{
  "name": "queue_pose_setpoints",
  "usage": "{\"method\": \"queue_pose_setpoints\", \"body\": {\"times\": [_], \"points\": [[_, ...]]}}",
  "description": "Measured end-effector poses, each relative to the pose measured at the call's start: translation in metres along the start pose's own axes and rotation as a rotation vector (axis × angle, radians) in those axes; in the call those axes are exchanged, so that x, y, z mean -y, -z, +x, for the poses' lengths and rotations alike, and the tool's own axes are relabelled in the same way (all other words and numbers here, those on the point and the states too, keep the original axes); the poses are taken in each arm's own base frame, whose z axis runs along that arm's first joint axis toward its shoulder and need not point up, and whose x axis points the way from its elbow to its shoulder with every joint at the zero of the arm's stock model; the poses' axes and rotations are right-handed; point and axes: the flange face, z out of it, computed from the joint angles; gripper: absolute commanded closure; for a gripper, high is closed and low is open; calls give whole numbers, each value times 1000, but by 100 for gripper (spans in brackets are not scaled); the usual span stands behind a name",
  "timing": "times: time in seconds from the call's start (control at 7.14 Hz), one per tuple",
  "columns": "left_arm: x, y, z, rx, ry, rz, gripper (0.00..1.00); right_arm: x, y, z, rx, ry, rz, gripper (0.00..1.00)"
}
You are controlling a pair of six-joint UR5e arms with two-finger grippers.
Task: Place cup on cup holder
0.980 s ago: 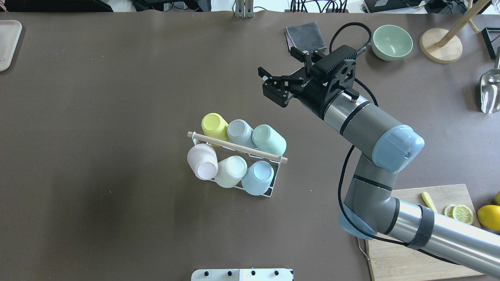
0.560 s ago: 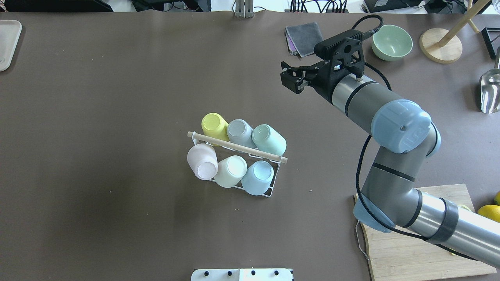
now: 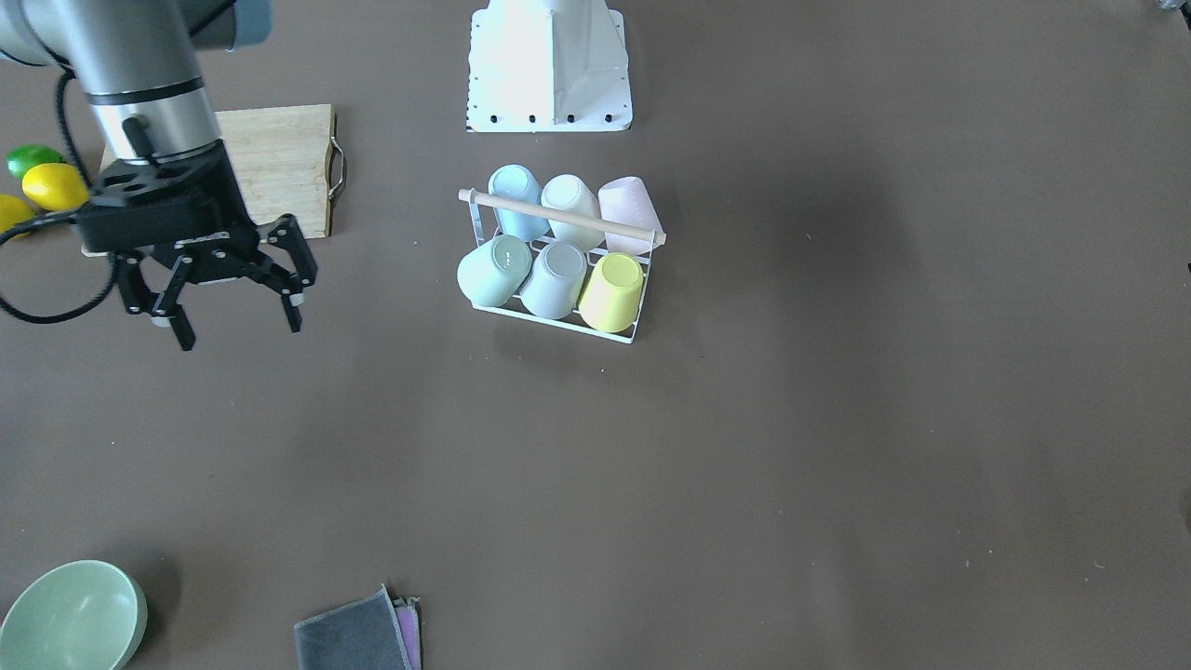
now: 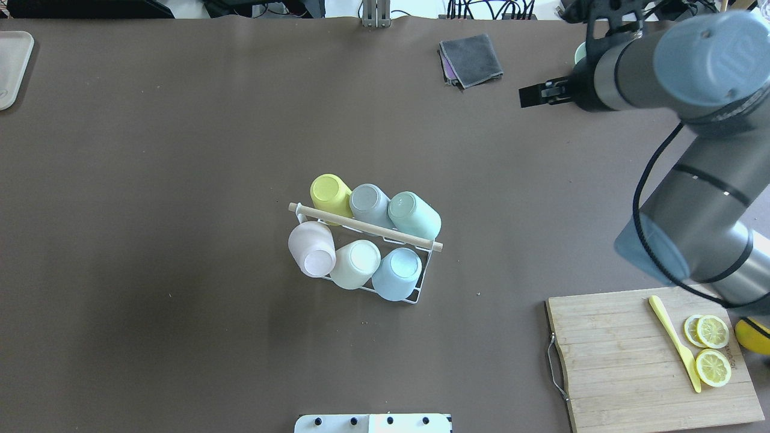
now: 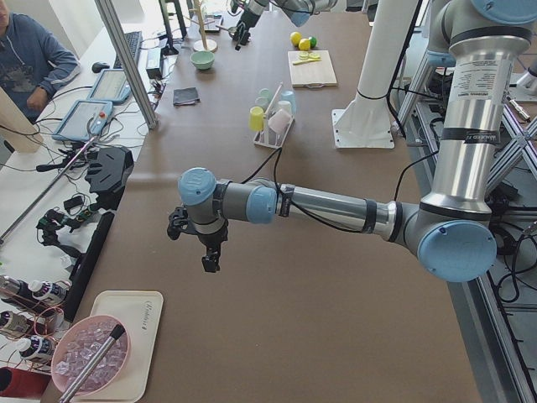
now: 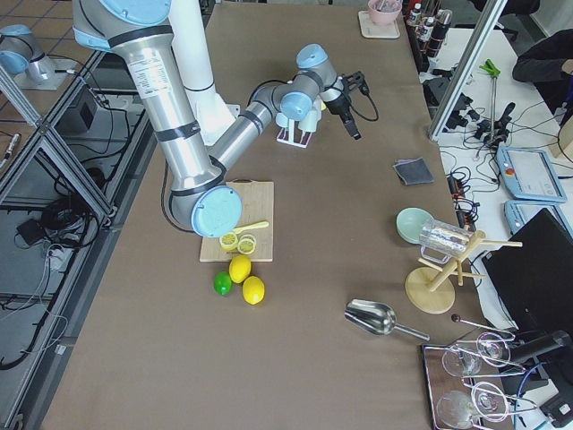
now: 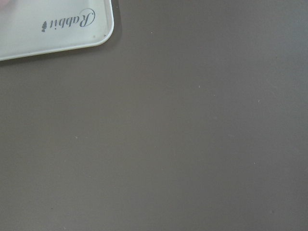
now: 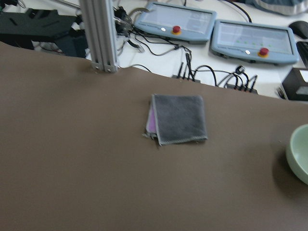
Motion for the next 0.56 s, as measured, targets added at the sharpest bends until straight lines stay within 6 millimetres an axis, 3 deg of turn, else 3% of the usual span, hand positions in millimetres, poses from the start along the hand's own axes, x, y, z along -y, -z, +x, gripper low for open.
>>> {"method": "queue_pose_setpoints", "body": {"times": [0.28,0.56], "points": [[-48,-6,-34,-61,90,-19,2,6,-2,84,-180,-138,-252,0],[-70,-4,-48,-71,154,-40,1,-20,-16,131,-282,-207,-454,0]]}}
